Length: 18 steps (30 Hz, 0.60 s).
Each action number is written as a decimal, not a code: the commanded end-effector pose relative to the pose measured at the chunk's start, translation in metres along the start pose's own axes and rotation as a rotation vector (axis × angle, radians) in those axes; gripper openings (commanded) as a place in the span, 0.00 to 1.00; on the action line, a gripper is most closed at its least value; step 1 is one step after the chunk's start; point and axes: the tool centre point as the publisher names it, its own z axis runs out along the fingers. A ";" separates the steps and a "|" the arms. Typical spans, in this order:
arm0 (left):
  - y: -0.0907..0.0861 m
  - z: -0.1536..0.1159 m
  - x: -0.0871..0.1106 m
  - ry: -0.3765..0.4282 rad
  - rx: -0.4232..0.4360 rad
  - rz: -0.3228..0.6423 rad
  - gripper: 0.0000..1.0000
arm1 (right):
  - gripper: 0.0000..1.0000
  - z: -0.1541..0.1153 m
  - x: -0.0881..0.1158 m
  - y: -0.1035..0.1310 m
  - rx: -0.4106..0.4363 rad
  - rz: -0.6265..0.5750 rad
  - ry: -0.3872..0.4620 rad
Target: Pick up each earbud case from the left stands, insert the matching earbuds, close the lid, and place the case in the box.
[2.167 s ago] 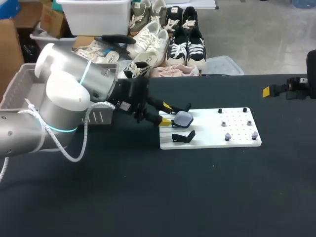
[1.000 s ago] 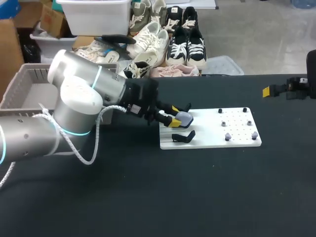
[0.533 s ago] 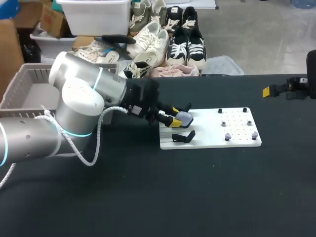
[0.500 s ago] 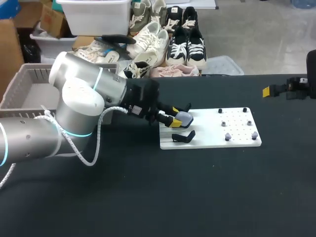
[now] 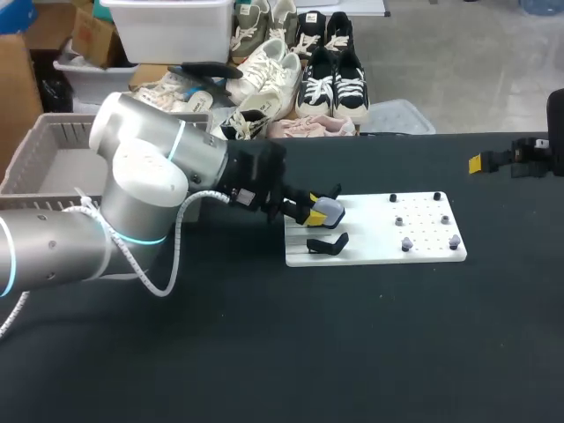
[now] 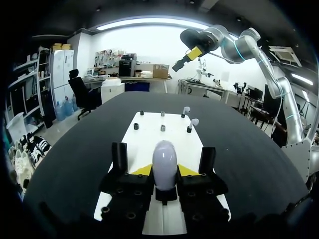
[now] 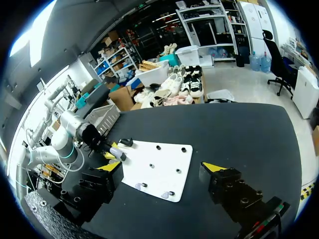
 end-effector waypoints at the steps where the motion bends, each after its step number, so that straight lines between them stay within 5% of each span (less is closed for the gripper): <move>1: 0.002 0.001 0.003 0.001 -0.005 -0.002 0.00 | 1.00 0.000 0.000 -0.001 -0.004 -0.001 0.001; 9: -0.004 -0.020 -0.006 -0.044 -0.006 -0.003 0.00 | 1.00 0.000 0.000 -0.001 -0.004 -0.001 0.001; 18: -0.031 -0.049 -0.039 -0.166 -0.009 0.067 0.00 | 1.00 0.000 0.000 -0.001 -0.004 -0.001 0.001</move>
